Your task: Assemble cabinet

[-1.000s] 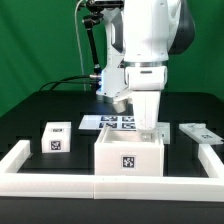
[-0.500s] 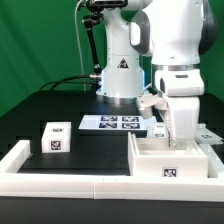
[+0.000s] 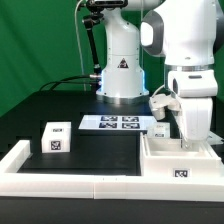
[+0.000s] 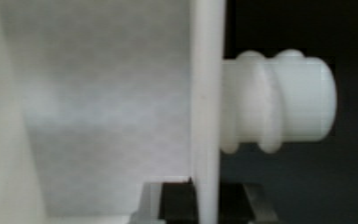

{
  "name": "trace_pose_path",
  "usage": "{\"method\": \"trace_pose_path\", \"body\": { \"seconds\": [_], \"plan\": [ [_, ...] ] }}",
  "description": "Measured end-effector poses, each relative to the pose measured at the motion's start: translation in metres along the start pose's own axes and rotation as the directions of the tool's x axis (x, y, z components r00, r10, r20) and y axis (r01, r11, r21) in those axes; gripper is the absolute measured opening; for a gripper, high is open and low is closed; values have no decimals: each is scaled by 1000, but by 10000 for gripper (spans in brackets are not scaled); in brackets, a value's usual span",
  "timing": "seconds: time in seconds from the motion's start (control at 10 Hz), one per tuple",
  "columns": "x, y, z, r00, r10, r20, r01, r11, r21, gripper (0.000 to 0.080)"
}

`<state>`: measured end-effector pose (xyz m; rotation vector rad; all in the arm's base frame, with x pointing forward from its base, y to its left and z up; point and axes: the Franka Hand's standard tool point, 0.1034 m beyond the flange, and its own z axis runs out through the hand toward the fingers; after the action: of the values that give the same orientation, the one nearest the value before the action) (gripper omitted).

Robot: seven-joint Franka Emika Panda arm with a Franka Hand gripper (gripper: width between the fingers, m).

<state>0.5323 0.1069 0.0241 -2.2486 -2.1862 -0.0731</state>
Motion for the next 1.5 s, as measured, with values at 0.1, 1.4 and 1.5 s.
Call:
{"method": "trace_pose_path", "body": {
  "seconds": [0.1, 1.4, 1.5],
  "plan": [
    [0, 0, 0, 1000, 1, 0, -1, 1000, 1, 34],
    [26, -72, -50, 999, -44, -4, 44, 998, -32, 797],
    [36, -81, -46, 999, -48, -6, 48, 999, -19, 797]
  ]
}}
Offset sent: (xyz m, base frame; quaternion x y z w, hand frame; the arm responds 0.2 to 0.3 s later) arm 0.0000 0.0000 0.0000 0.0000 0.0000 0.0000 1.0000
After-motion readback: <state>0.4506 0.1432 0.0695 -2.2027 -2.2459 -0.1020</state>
